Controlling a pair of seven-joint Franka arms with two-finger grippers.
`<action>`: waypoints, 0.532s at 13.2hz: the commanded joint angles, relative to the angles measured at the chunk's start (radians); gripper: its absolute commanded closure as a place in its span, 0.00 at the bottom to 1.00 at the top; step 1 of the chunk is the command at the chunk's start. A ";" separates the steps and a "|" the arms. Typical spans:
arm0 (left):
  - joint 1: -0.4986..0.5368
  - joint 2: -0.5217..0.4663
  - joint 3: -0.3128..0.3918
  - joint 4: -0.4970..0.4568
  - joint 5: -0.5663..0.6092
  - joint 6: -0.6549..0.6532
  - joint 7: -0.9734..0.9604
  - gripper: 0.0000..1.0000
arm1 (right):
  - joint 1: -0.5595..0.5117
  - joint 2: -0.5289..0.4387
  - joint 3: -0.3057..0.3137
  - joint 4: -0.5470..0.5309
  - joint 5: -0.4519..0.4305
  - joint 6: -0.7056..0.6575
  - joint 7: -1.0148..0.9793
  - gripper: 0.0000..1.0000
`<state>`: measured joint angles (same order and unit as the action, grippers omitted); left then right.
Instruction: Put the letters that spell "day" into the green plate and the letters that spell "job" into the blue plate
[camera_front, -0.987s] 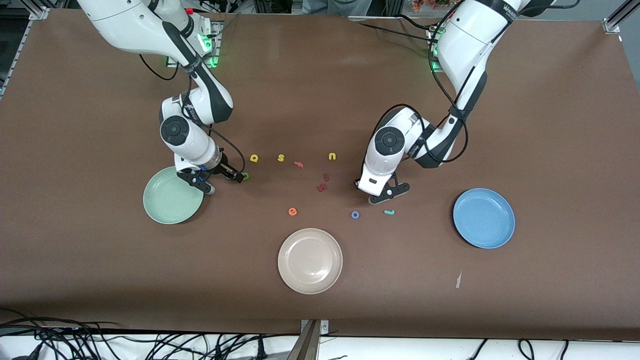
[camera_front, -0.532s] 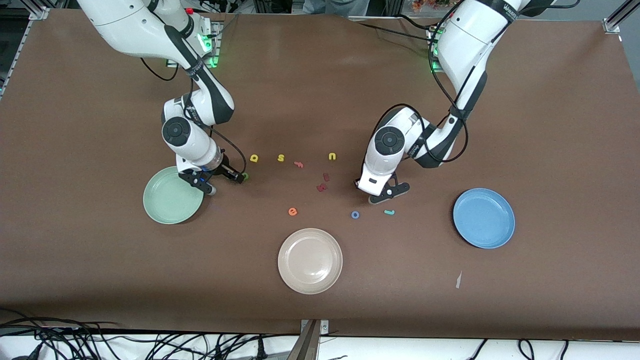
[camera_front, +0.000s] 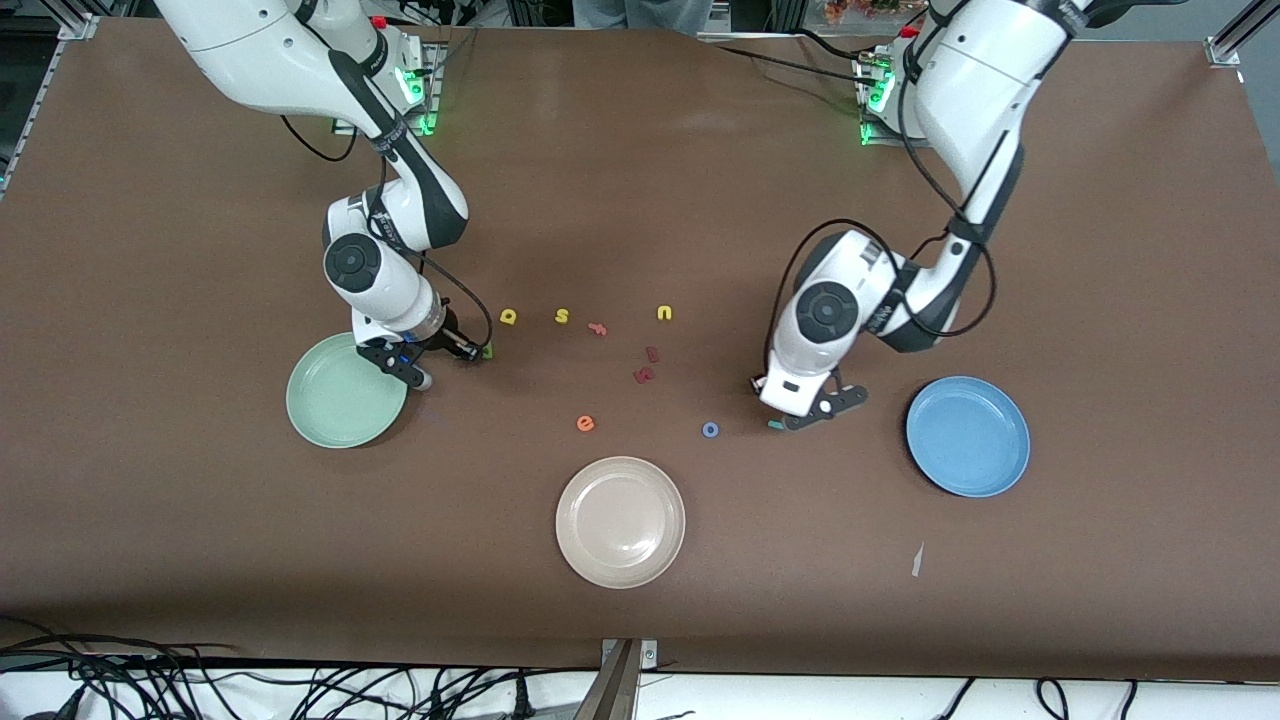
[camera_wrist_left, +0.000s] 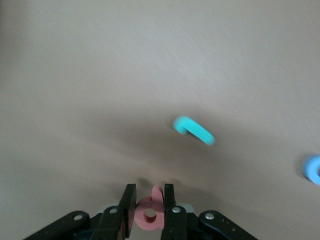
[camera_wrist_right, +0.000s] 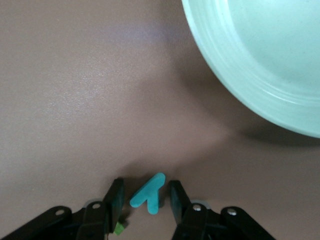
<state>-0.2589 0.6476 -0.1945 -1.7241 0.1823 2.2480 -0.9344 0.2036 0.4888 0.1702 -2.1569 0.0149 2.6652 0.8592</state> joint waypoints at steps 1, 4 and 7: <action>0.107 -0.014 -0.005 0.089 -0.032 -0.134 0.193 0.87 | 0.014 0.014 -0.003 -0.008 0.000 0.022 0.006 0.69; 0.245 -0.013 -0.002 0.096 -0.021 -0.143 0.385 0.87 | 0.017 0.013 -0.003 -0.008 -0.001 0.024 0.003 0.88; 0.357 0.020 0.009 0.136 -0.014 -0.139 0.567 0.87 | 0.017 0.007 -0.003 -0.008 -0.001 0.019 -0.005 1.00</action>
<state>0.0510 0.6435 -0.1813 -1.6258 0.1774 2.1226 -0.4757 0.2117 0.4834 0.1699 -2.1564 0.0148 2.6701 0.8585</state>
